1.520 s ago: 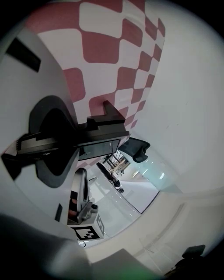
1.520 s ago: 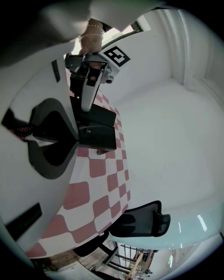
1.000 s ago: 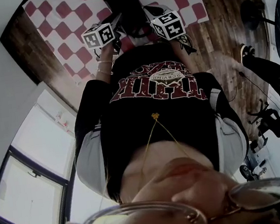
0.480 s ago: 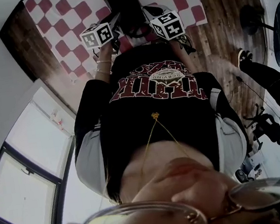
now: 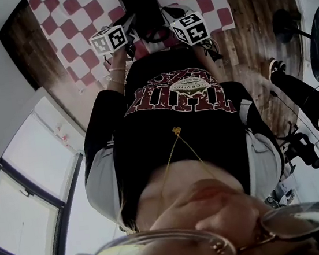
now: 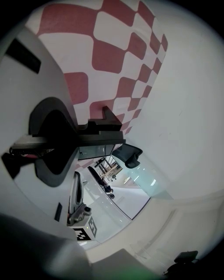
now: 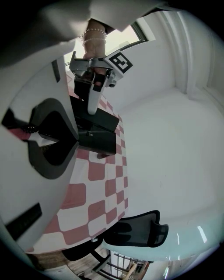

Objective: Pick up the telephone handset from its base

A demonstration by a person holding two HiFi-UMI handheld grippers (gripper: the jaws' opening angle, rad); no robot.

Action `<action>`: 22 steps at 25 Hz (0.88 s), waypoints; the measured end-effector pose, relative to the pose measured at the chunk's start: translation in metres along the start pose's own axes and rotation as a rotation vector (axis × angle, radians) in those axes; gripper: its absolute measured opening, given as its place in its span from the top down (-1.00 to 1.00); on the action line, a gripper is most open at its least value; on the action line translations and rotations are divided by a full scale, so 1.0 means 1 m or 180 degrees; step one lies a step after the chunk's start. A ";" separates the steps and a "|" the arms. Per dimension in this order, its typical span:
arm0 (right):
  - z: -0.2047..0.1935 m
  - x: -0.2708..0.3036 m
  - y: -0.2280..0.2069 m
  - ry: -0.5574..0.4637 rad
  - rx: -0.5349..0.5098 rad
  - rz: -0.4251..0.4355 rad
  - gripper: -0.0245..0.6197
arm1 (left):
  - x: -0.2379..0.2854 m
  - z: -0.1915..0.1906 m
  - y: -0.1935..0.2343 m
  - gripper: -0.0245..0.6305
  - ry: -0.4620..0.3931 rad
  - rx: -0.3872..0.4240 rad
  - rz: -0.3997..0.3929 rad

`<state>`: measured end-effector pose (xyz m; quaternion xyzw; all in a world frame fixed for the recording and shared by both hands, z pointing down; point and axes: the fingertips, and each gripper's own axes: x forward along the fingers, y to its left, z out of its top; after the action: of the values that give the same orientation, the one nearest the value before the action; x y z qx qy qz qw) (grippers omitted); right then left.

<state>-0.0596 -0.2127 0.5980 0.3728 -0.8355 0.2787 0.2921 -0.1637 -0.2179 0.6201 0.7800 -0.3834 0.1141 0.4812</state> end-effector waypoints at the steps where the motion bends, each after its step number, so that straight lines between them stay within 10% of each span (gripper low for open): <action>1: 0.000 0.000 0.000 0.0000 -0.0006 0.0006 0.86 | 0.000 -0.002 0.001 0.68 -0.0006 -0.0033 -0.0010; 22: 0.006 0.008 0.012 0.0015 -0.0163 0.0194 0.86 | -0.014 -0.004 -0.004 0.68 -0.0250 -0.0313 -0.0065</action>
<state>-0.0748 -0.2136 0.5963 0.3390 -0.8526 0.2669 0.2949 -0.1696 -0.2067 0.6124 0.7631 -0.3992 0.0594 0.5047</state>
